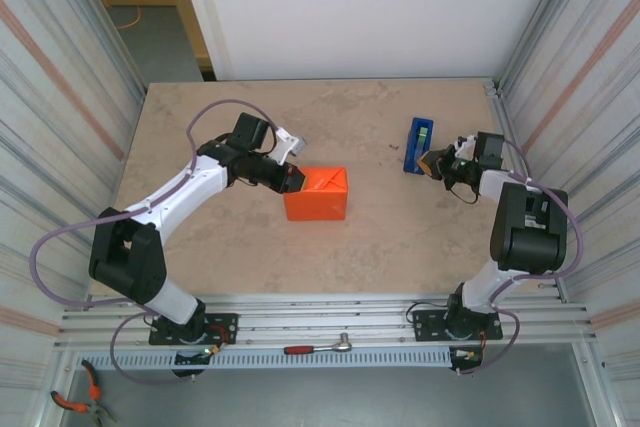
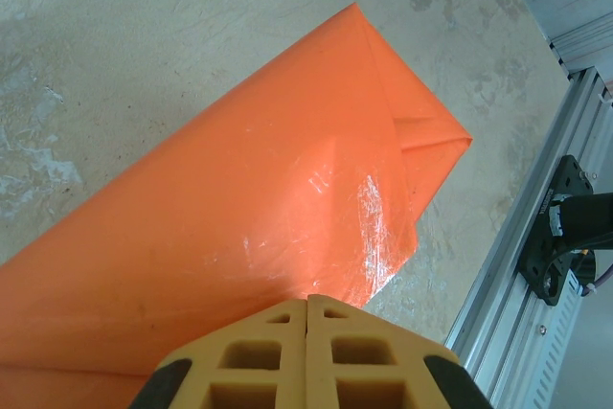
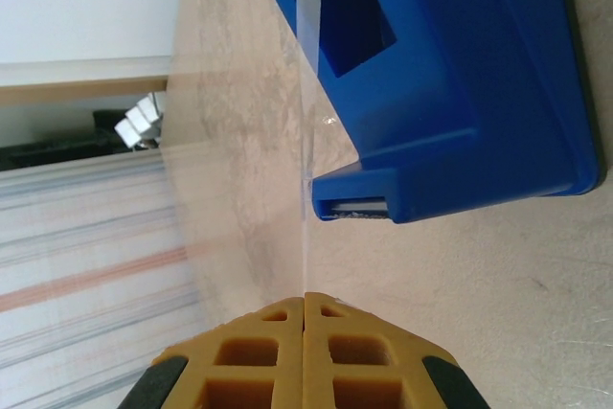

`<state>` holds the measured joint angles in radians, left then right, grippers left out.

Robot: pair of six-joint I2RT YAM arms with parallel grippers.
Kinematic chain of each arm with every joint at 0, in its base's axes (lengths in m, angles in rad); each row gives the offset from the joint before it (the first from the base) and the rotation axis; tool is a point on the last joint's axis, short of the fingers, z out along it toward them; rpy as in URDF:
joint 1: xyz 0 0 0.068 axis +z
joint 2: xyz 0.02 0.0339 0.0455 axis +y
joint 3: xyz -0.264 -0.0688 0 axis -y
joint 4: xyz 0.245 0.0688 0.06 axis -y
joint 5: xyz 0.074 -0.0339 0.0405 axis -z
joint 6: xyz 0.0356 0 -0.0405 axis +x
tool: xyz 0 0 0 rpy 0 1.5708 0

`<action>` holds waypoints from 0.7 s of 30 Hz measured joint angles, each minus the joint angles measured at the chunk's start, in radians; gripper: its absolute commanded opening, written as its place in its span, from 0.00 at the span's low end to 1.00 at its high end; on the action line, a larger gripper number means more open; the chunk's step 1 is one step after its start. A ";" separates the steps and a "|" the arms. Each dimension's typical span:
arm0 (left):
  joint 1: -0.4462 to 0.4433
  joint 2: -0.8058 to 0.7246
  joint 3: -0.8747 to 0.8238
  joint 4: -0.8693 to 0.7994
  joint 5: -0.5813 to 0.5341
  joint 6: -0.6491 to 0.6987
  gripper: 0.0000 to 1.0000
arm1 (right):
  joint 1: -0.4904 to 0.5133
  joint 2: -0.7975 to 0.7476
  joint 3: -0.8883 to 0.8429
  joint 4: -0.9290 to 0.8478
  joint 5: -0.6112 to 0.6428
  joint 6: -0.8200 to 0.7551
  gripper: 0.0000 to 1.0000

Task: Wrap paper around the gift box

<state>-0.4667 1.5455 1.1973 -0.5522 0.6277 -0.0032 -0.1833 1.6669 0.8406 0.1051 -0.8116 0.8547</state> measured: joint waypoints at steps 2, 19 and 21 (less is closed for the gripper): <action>0.000 0.000 0.000 0.000 0.000 0.000 0.00 | 0.000 -0.001 -0.008 0.005 0.003 -0.001 0.00; 0.000 0.000 0.000 0.000 0.000 0.000 0.00 | -0.015 -0.002 -0.056 0.033 0.004 -0.002 0.00; 0.000 0.000 0.000 0.000 0.000 0.000 0.00 | -0.020 0.001 -0.063 0.042 0.004 -0.002 0.00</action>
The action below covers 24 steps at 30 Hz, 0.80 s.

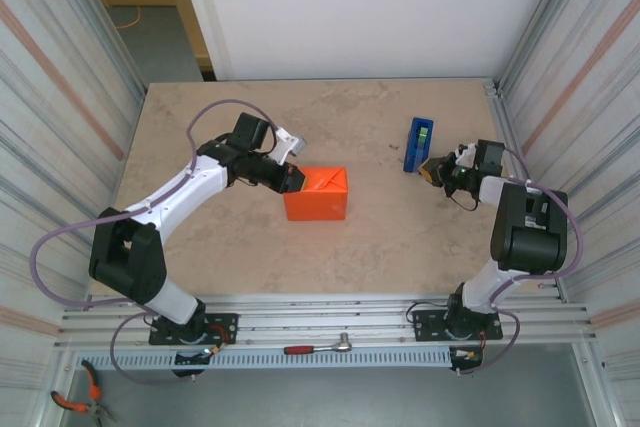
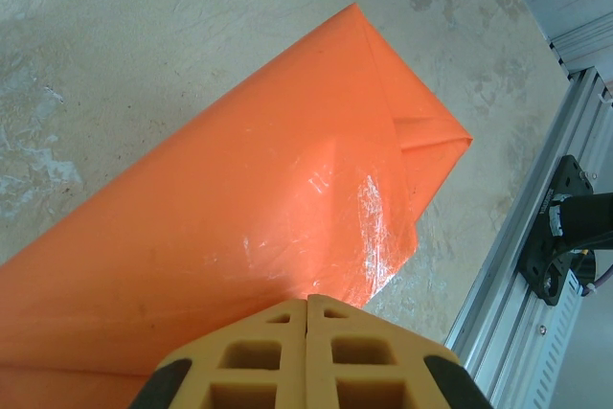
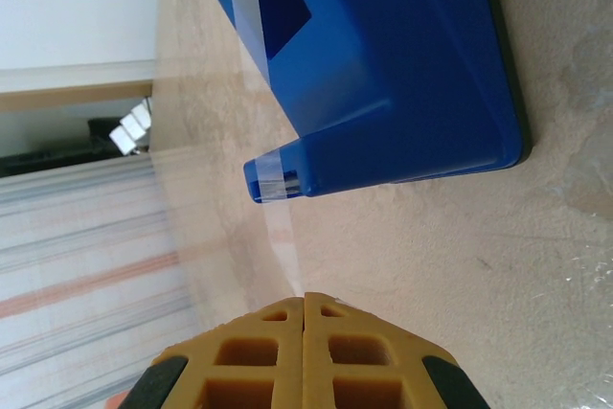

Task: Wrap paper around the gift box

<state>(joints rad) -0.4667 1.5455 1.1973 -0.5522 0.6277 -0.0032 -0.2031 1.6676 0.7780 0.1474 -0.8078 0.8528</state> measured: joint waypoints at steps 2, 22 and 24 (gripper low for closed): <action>0.000 0.000 0.000 0.000 0.000 0.000 0.00 | -0.002 0.001 -0.004 0.007 0.000 0.000 0.00; 0.000 0.001 0.000 0.000 0.000 0.000 0.00 | 0.021 0.166 0.026 0.167 -0.011 0.031 0.00; 0.000 0.001 0.000 0.000 0.000 0.000 0.00 | 0.033 0.171 0.026 0.168 -0.011 0.034 0.00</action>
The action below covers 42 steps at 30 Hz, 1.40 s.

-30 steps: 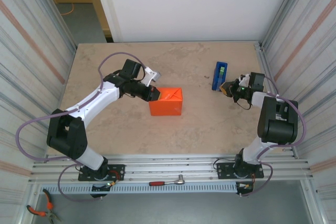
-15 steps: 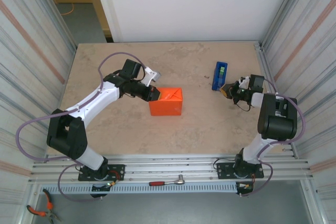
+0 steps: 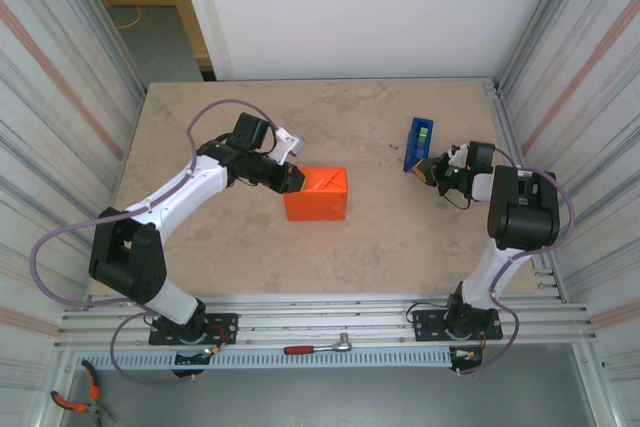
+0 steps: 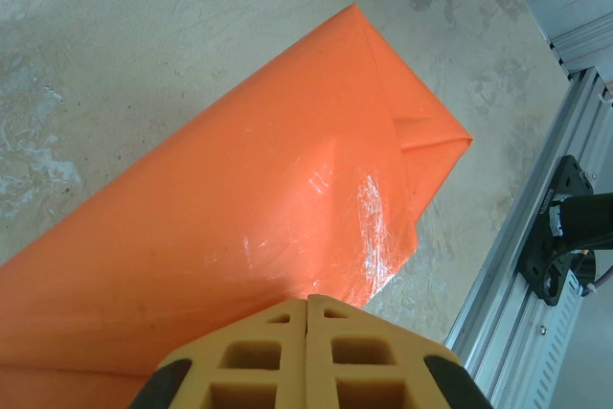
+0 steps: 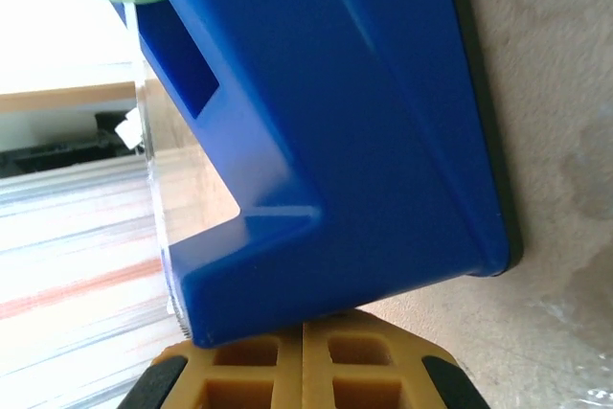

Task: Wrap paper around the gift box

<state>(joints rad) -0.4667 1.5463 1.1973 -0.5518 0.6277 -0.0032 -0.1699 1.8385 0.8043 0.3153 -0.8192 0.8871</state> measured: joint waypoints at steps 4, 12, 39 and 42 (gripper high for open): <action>0.000 0.000 0.000 0.000 0.000 0.000 0.00 | 0.013 0.006 0.000 -0.019 0.004 0.004 0.00; 0.000 0.000 0.000 0.000 0.000 0.000 0.00 | 0.023 -0.051 -0.022 -0.086 0.003 0.003 0.00; 0.000 0.000 0.000 0.000 0.000 0.000 0.00 | 0.597 -0.557 0.088 -0.404 0.233 0.083 0.00; 0.000 0.000 0.000 0.000 0.000 0.000 0.00 | 0.653 -0.554 0.090 -0.402 0.277 0.119 0.00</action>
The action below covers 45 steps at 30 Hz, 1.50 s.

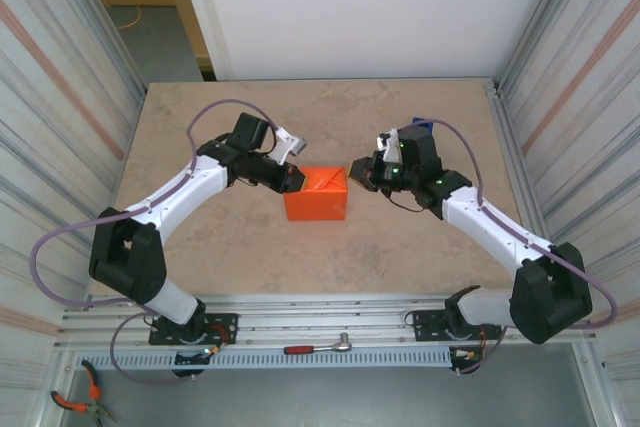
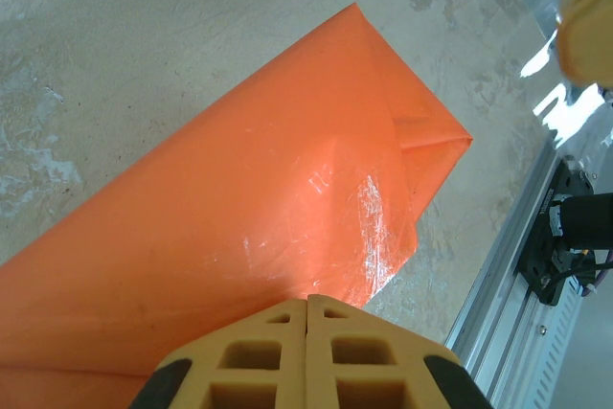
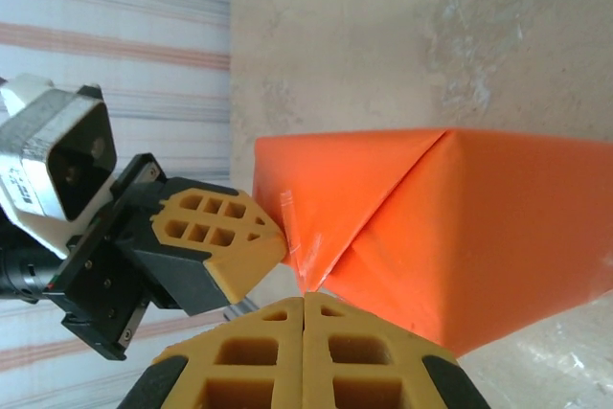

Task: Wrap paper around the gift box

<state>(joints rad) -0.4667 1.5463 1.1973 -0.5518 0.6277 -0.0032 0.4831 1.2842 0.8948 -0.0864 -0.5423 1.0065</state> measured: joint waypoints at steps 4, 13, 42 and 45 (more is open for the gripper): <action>0.000 0.000 0.000 0.000 0.000 0.000 0.00 | 0.057 0.022 0.013 0.022 0.038 0.041 0.00; 0.000 0.000 0.000 0.000 0.000 0.000 0.00 | 0.129 0.104 0.044 0.084 0.072 0.090 0.00; 0.000 0.000 0.000 0.002 -0.001 0.000 0.00 | 0.153 0.214 0.115 0.003 0.086 0.055 0.00; 0.000 0.000 0.000 0.002 0.000 0.000 0.00 | 0.159 0.224 0.146 -0.053 0.102 0.021 0.00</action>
<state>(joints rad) -0.4671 1.5463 1.1973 -0.5495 0.6273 -0.0032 0.6418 1.5085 1.0412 -0.1398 -0.4404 1.0271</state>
